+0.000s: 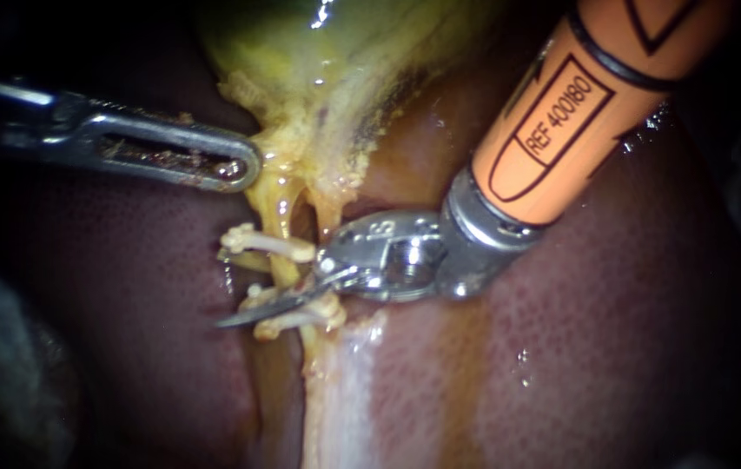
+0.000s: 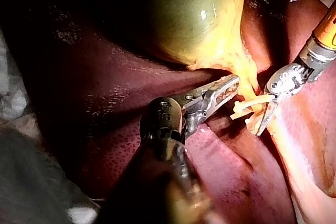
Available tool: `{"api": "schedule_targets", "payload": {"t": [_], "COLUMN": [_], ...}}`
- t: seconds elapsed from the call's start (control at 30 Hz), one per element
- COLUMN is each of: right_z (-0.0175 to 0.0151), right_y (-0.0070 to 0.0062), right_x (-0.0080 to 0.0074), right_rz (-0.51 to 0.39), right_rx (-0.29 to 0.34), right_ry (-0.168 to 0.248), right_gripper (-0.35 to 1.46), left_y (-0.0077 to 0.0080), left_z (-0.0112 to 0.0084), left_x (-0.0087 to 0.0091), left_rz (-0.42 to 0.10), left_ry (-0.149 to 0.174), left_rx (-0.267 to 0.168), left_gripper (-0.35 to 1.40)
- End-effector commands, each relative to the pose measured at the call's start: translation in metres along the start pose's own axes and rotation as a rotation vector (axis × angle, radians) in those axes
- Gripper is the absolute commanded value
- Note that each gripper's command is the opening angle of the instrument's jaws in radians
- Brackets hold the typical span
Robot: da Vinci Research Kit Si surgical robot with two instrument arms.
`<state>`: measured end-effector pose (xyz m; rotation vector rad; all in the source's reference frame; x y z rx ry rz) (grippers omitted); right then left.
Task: Go to the cutting position left tube
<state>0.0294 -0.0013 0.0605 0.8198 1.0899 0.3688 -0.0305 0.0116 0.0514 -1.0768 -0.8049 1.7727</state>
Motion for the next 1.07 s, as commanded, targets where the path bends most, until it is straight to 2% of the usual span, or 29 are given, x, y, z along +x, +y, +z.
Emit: {"api": "schedule_targets", "payload": {"t": [0.03, 0.23, 0.57, 1.07], "right_z": [0.0001, 0.0008, 0.0008, 0.0008], "right_y": [0.0, -0.0009, -0.0031, -0.003], "right_x": [0.0001, 0.0009, 0.0035, 0.0034], "right_rz": [0.006, 0.027, 0.044, 0.068], "right_rx": [0.001, 0.013, 0.034, 0.036], "right_ry": [0.004, 0.028, 0.067, 0.069], "right_gripper": [1.36, 1.38, 1.38, 1.38], "left_y": [0.0, 0.0, -0.0001, -0.0001], "left_z": [0.0, 0.0001, 0.0001, 0.0002], "left_x": [0.0, 0.0, -0.0001, -0.0001], "left_rz": [0.0, 0.0, 0.0, 0.001], "left_ry": [0.0, 0.0, 0.0, 0.0], "left_rx": [0.0, 0.001, 0.001, 0.001], "left_gripper": [-0.35, -0.35, -0.35, -0.35]}}
